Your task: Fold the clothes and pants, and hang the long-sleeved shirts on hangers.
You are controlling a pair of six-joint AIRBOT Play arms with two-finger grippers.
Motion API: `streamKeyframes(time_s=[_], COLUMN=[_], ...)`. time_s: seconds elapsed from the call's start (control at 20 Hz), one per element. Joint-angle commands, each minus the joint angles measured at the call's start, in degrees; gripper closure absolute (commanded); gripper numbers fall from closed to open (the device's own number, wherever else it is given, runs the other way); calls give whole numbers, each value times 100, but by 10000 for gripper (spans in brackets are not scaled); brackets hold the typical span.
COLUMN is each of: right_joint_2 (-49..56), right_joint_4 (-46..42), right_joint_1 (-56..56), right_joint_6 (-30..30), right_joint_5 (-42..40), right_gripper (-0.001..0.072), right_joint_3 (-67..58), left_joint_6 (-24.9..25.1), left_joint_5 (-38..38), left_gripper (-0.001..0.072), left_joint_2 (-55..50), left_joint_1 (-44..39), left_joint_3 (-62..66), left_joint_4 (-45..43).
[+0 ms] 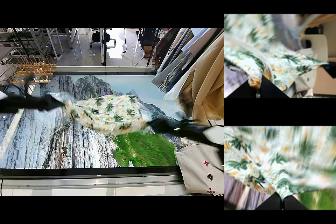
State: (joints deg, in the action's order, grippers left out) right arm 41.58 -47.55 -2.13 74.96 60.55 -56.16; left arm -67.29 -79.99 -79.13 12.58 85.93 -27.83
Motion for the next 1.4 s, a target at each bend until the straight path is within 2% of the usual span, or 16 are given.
streamKeyframes(time_s=[0.0, 0.1, 0.25, 0.35, 0.4, 0.5, 0.65, 0.75, 0.85, 1.0, 1.1, 1.2, 1.25, 1.35], right_joint_2=[-1261, -1449, -1316, -1060, -890, -393, 662, 1611, 2632, 4301, 5307, 6076, 6314, 6500], right_joint_4=[-986, -1174, -1176, -1182, -1209, -1292, -1333, -1320, -1298, -1285, -1290, -1261, -1235, -1169], right_joint_1=[-2, -2, -2, -2, -2, -2, -2, -2, 2, 2, 2, 2, 4, 4], right_joint_6=[109, 103, -72, -295, -328, -361, -374, -400, -400, -400, -400, -387, -385, -374], right_joint_5=[-136, -597, -1178, -1561, -1670, -1628, -914, -61, 699, 1095, 857, 455, 313, 258], right_gripper=[704, 704, 704, 704, 704, 704, 703, 703, 703, 703, 703, 703, 703, 703], right_joint_3=[-1910, -3001, -4325, -4918, -5104, -5346, -5353, -5353, -5351, -5351, -5353, -5353, -5353, -5353], left_joint_6=[-90, -85, -83, -81, -57, 4, -103, -302, -297, -297, -306, -634, -719, -732], left_joint_5=[-446, -407, 52, 466, 654, 916, 1005, 903, 896, 1436, 2426, 3624, 3921, 4015], left_gripper=[697, 698, 697, 697, 697, 697, 697, 696, 696, 696, 697, 697, 697, 697], left_joint_2=[909, 1307, 1853, 2124, 2199, 2194, 1915, 1574, 1115, 74, -837, -1906, -2271, -2741], left_joint_1=[236, 485, 800, 935, 1016, 1121, 960, 487, -140, -855, -1062, -1069, -1034, -964], left_joint_3=[1307, 1875, 2212, 2212, 2212, 2205, 2173, 1923, 1379, 396, -15, 46, 170, 605], left_joint_4=[1530, 3099, 5484, 6231, 6181, 5340, 2660, 914, -348, -1897, -2424, -2361, -2225, -2118])
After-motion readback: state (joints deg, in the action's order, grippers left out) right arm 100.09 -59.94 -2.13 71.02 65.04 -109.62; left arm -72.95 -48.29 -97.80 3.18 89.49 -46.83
